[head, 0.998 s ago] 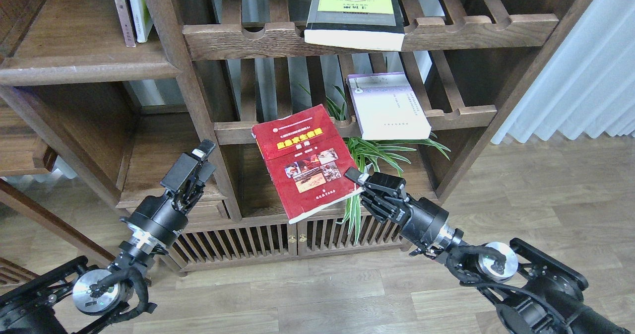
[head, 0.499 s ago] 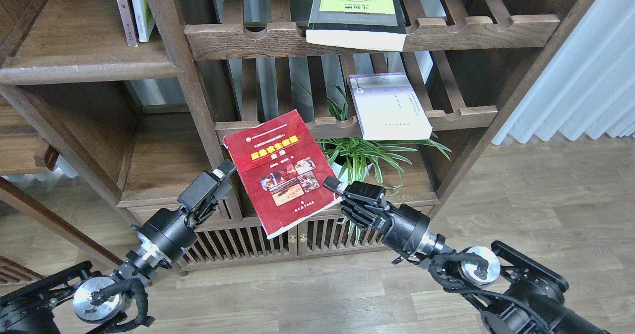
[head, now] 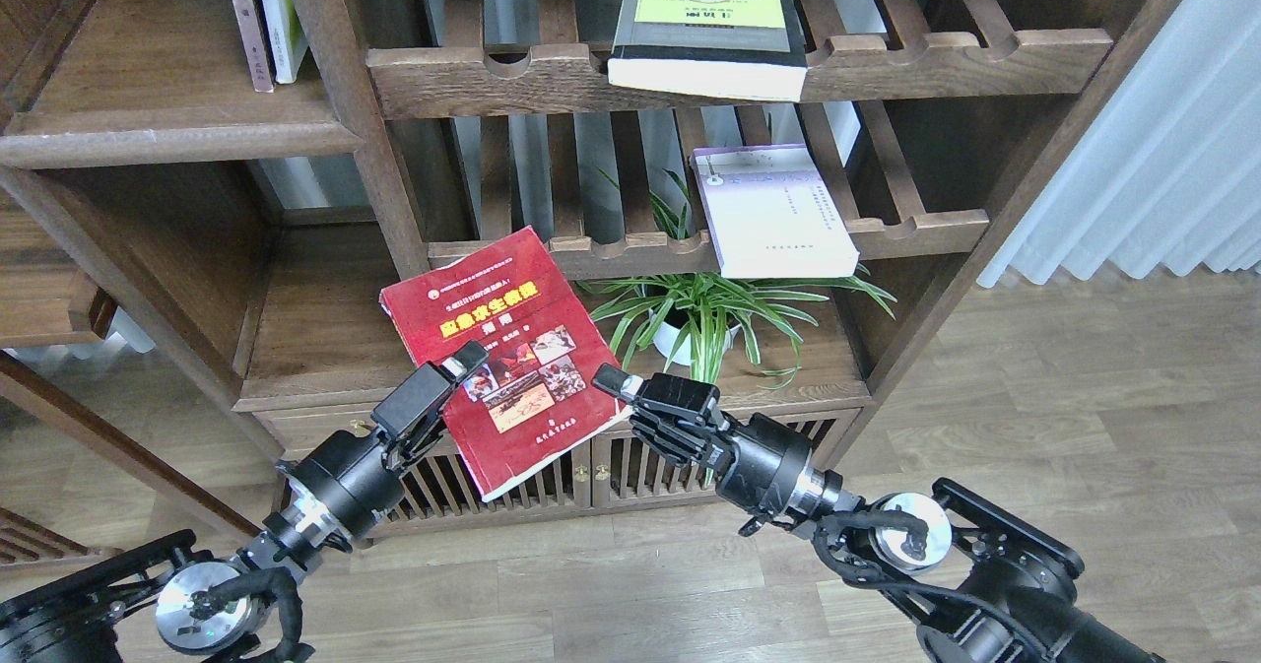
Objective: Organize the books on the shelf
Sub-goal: 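Grip the red book between both grippers and hold it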
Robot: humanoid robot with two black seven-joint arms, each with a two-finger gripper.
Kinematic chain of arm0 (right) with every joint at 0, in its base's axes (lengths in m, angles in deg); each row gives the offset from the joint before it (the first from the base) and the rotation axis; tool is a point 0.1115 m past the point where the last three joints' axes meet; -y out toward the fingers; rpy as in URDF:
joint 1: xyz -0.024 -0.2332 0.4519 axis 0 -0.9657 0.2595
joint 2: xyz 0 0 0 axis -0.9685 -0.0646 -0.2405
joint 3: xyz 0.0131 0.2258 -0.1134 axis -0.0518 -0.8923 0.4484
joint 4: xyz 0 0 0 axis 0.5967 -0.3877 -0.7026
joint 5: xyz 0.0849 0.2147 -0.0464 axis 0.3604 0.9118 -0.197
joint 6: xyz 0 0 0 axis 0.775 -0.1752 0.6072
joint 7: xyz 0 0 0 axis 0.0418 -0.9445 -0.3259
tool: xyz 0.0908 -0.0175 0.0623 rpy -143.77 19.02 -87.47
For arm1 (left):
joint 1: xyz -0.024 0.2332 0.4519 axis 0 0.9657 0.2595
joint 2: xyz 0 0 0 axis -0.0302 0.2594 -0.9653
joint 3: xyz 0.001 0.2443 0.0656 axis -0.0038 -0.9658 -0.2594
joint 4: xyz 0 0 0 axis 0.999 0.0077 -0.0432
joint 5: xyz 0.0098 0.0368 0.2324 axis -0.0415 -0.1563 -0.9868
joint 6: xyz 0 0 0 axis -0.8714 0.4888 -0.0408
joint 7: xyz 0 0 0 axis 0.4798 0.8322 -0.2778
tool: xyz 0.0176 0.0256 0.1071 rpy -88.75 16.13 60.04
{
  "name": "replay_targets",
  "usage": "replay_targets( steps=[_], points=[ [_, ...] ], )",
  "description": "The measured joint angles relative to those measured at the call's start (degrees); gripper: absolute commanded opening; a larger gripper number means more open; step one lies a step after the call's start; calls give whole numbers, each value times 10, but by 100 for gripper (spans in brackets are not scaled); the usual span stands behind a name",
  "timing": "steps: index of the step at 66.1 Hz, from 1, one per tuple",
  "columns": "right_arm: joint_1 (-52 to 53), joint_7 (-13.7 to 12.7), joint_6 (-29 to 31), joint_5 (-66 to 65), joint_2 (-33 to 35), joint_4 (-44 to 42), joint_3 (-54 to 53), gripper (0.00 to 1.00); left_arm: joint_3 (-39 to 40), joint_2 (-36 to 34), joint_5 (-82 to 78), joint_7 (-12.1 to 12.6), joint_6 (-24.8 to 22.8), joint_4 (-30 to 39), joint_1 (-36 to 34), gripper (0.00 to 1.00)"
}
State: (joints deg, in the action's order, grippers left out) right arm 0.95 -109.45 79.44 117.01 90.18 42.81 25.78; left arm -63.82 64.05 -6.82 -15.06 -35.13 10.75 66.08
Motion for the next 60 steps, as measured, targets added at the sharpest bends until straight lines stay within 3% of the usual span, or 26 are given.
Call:
replay_targets(
  steps=[11, 24, 29, 31, 41, 48, 60],
  points=[
    [-3, 0, 0, 0, 0, 0, 1, 6, 0, 1, 0, 1, 0, 0, 0, 93],
    [-3, 0, 0, -1, 0, -1, 5, 6, 0, 6, 0, 4, 0, 0, -4, 78],
    [-3, 0, 0, -1, -1, -1, 7, 6, 0, 6, 0, 7, 0, 0, -4, 69],
    [-3, 0, 0, -1, -1, -1, 7, 6, 0, 6, 0, 8, 0, 0, -4, 59],
    [-3, 0, 0, 0, -2, -1, 8, 7, 0, 6, 0, 8, 0, -2, -4, 48],
    [-3, -1, 0, -1, -5, -1, 9, 7, 0, 6, -1, 7, 0, -2, -4, 26],
    [-3, 0, 0, -1, -10, -2, 8, 7, -3, 9, -1, 5, 0, -4, -4, 19]
  ],
)
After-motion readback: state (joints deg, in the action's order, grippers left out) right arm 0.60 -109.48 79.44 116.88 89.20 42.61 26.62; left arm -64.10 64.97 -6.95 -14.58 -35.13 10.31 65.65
